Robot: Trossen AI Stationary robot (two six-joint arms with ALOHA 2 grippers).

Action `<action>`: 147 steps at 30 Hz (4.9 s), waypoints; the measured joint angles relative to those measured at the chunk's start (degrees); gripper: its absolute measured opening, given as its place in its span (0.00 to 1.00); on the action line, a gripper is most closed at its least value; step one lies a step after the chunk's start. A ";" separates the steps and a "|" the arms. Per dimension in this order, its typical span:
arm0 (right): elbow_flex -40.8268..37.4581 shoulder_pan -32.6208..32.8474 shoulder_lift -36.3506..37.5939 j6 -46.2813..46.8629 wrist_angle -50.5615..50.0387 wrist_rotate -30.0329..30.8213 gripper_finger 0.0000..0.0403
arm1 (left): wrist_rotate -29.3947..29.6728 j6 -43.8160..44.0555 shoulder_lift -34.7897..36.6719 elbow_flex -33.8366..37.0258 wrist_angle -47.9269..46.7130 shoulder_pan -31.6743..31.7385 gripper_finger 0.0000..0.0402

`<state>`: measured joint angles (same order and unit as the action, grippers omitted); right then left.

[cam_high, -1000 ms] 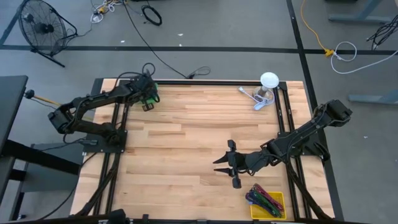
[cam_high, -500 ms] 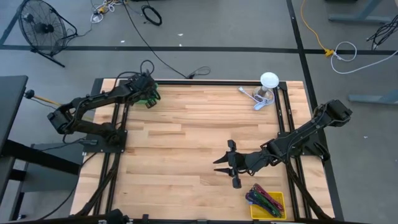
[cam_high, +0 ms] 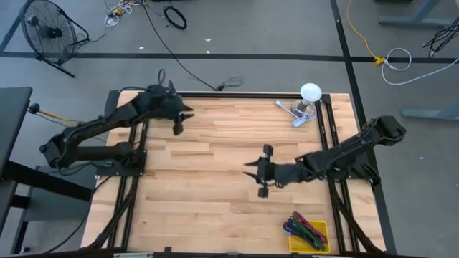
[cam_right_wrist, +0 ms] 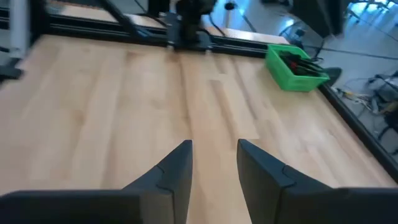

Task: Pick & Place USB Port
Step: Return to Home Position

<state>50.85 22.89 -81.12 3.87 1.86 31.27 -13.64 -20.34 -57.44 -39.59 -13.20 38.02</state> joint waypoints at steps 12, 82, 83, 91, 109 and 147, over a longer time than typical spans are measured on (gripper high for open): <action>0.01 -16.37 0.00 -5.86 3.78 -12.00 0.32 | -19.83 7.47 15.17 5.49 -1.63 -0.06 0.23; -50.03 -32.82 25.92 14.33 38.04 -32.25 0.32 | 20.83 22.49 45.10 39.10 15.64 -44.34 0.02; -50.03 -32.82 25.92 13.69 38.06 -32.29 0.32 | 20.82 22.50 45.10 39.10 15.70 -44.34 0.02; -50.01 -32.80 25.90 13.60 37.54 -33.55 0.32 | 20.88 22.60 45.10 39.15 16.08 -44.34 0.02; -49.96 -32.81 35.26 13.65 37.22 -33.71 0.32 | 20.88 22.59 50.79 39.17 16.22 -44.34 0.02; -49.94 -21.47 81.10 13.62 42.54 -33.73 0.32 | 20.88 22.60 57.39 39.19 18.83 -44.34 0.02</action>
<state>0.91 1.42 -0.02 17.50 44.40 -2.46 7.24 2.26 -0.05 -0.40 5.63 -6.33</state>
